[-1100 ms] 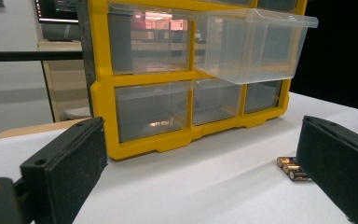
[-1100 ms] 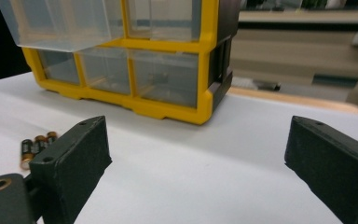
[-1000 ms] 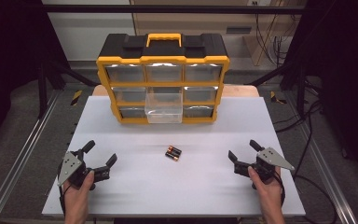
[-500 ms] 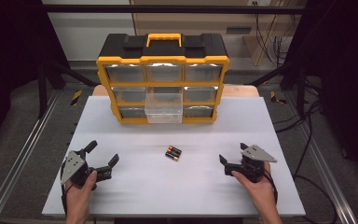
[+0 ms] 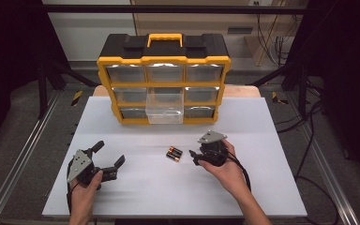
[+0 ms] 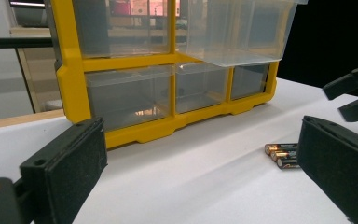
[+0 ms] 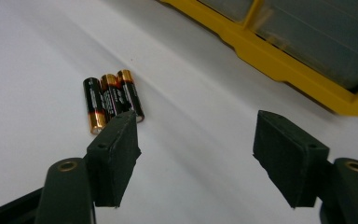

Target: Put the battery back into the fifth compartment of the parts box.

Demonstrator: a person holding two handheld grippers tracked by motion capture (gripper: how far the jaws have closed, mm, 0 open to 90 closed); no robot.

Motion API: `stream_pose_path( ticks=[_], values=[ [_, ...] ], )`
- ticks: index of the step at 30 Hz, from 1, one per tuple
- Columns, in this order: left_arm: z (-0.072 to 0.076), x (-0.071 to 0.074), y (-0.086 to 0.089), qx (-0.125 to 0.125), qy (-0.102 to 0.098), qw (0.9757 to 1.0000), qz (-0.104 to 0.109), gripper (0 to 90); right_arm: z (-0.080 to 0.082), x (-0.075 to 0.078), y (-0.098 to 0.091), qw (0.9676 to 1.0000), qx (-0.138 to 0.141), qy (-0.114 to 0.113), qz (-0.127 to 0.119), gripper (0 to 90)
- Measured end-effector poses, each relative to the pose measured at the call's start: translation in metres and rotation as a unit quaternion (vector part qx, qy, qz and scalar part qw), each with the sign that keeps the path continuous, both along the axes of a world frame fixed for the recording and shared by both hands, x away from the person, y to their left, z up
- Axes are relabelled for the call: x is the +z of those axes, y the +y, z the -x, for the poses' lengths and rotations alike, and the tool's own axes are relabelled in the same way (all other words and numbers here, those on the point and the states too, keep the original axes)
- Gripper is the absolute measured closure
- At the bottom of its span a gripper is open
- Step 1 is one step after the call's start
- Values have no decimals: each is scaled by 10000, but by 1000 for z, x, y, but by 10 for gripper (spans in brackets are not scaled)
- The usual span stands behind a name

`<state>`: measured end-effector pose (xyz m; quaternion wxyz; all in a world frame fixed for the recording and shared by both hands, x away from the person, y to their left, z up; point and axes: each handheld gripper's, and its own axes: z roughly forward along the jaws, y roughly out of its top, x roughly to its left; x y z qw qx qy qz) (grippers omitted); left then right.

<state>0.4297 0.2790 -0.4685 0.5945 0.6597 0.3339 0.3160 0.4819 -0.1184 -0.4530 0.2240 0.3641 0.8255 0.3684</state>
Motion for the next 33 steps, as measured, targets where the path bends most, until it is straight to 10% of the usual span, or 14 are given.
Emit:
stream_pose_path(
  ticks=[17, 33],
  values=[
    [1, 1, 0, 40, -19, 10000, 16, 22, -28, -10, 30, 9971, 436, 319, -543, 654],
    [2, 1, -1, 51, 6, 10000, -42, 24, -37, -26, 46, 9936, 893, 545, -432, 778]
  ],
)
